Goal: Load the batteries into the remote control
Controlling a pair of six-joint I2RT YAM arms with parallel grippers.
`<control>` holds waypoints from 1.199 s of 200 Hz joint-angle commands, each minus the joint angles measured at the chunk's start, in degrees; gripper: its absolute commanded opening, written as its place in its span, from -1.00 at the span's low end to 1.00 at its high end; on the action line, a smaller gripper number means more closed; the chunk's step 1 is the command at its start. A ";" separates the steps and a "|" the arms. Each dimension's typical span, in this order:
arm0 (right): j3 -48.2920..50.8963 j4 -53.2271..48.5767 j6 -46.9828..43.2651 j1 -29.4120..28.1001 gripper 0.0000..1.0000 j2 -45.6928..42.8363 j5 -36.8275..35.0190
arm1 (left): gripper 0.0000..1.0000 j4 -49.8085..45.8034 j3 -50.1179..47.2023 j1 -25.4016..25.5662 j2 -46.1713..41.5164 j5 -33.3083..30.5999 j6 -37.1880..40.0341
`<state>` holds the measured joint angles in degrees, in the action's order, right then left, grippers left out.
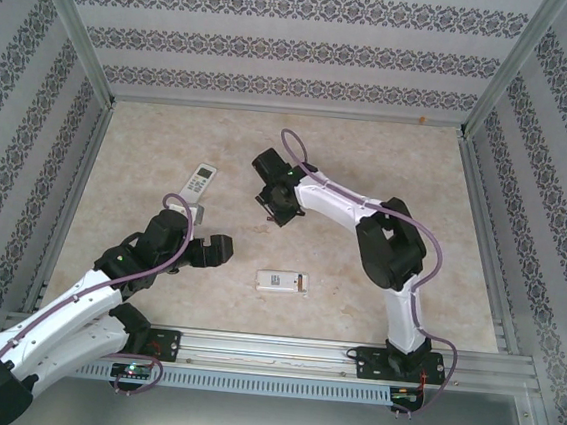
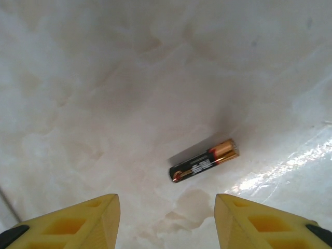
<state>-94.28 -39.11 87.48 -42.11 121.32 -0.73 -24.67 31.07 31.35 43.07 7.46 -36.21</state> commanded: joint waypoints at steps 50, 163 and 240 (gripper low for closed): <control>-3.54 -3.31 6.65 1.45 -0.01 4.41 0.17 | 0.96 0.58 -0.81 -1.37 -0.11 0.71 2.02; -2.31 -3.60 4.07 2.55 -0.46 6.43 -1.26 | 0.97 0.85 -0.94 -2.17 0.31 0.96 2.03; 10.13 1.35 -25.85 0.89 -0.94 -13.92 -11.74 | 0.97 9.51 -3.13 -2.35 3.71 13.17 0.79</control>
<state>-91.90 -39.99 78.81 -39.94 120.36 -4.82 -22.70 30.17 29.85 43.99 11.40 -35.00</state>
